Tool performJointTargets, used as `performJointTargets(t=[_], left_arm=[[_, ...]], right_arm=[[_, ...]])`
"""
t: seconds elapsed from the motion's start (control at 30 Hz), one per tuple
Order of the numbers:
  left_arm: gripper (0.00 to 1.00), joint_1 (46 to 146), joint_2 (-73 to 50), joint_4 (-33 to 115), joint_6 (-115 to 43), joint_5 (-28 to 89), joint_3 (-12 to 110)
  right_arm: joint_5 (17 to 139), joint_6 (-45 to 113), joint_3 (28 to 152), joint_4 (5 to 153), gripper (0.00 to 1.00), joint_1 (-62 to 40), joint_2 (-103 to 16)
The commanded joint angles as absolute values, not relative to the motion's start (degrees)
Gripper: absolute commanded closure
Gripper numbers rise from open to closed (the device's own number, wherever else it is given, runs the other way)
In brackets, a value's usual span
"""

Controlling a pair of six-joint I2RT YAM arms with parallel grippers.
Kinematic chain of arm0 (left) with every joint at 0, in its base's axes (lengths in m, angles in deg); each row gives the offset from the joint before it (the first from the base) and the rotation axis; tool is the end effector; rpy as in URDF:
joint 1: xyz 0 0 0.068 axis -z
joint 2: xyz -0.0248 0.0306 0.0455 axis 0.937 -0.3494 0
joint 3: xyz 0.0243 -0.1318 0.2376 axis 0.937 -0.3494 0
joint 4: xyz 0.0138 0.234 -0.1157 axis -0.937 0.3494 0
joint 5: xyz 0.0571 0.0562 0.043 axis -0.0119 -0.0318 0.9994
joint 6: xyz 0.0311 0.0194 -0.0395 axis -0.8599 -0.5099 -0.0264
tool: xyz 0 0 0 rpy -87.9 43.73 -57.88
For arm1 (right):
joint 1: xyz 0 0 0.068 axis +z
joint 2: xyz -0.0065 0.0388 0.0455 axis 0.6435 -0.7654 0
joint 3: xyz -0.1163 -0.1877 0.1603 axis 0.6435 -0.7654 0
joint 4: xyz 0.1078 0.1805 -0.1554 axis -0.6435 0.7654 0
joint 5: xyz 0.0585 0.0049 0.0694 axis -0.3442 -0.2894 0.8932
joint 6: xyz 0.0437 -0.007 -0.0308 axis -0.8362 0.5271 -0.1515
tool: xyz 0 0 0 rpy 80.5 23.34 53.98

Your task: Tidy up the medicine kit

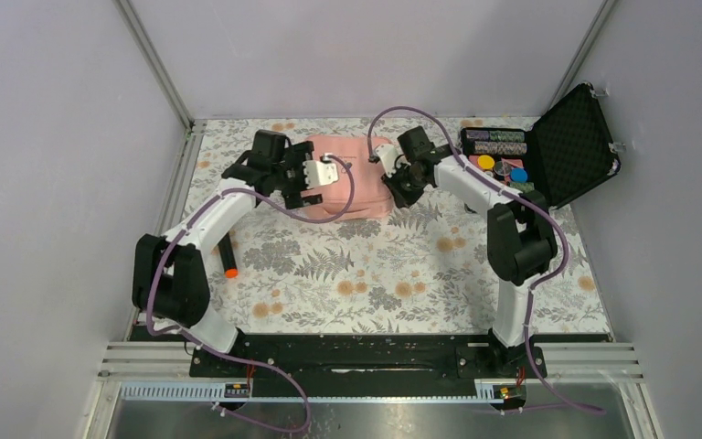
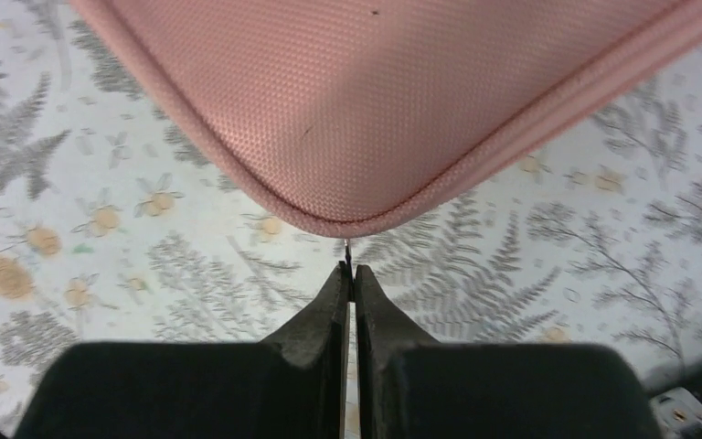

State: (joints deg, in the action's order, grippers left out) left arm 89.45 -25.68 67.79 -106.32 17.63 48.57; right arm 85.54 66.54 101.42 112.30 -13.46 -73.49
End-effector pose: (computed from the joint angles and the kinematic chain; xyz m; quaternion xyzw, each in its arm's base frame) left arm 0.3240 -0.1310 0.2850 0.6286 0.6500 -0.0286 0.4262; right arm 0.3716 0.1965 0.2244 -0.4514 0.8389 0.1298 0.2750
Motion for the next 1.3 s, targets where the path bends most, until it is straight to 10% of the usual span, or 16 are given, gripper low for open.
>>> performJointTargets(t=[0.0,0.53,1.03,1.27], left_arm=[[0.01,86.5,-28.3,68.0,-128.0,19.0,47.2],[0.17,87.8,-34.4,39.1,-147.5,11.8,38.5],[0.93,95.2,-32.3,48.8,-144.0,15.5,33.4],[1.0,99.0,-22.3,61.2,-118.4,10.2,32.7]], right_arm=[[80.2,68.1,108.5,114.9,1.0,-18.3,-76.6],[75.5,69.0,127.7,119.5,1.0,-20.6,-87.9],[78.1,68.1,142.5,126.0,1.0,-19.4,-95.7],[75.5,72.3,150.8,122.6,1.0,-13.9,-102.5]])
